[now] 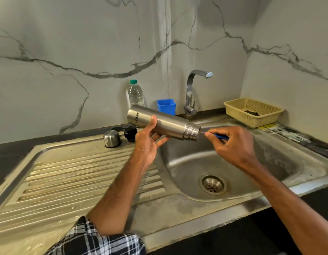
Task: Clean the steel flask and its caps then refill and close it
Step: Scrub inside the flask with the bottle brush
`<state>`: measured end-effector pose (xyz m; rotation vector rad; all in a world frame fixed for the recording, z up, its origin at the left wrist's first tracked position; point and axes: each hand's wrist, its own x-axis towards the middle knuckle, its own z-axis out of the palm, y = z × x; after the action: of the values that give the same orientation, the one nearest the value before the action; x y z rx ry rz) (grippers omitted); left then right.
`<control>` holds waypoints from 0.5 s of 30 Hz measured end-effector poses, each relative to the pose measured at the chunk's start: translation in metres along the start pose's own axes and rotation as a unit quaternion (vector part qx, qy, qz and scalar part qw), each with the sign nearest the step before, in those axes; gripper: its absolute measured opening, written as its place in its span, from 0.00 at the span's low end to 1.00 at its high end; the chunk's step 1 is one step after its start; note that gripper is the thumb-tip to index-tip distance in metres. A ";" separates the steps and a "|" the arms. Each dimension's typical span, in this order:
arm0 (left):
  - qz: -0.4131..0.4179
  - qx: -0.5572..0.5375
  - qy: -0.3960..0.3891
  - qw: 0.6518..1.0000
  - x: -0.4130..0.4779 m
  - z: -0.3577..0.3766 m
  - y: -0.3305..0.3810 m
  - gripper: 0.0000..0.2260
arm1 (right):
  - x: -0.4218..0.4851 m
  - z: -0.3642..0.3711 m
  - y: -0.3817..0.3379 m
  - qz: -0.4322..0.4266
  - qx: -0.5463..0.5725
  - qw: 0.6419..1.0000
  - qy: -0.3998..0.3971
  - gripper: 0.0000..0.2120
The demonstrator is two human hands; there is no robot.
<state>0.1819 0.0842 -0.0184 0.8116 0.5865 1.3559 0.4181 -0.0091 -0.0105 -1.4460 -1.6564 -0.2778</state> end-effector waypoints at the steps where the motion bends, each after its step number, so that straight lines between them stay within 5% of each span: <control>1: 0.003 -0.007 0.005 1.000 0.002 -0.003 0.001 0.51 | 0.000 -0.005 0.006 0.009 0.009 1.000 0.001 0.07; 7: -0.002 0.003 -0.011 1.000 -0.001 0.000 -0.002 0.50 | 0.002 0.007 0.001 -0.012 -0.035 0.999 -0.022 0.07; 15: 0.007 -0.005 -0.005 1.000 0.003 -0.008 0.001 0.51 | 0.006 -0.001 0.010 0.061 -0.079 0.990 -0.102 0.15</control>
<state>0.1757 0.0885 -0.0217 0.8157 0.5673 1.3668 0.4283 -0.0027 -0.0093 -1.7361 -1.7309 -0.1999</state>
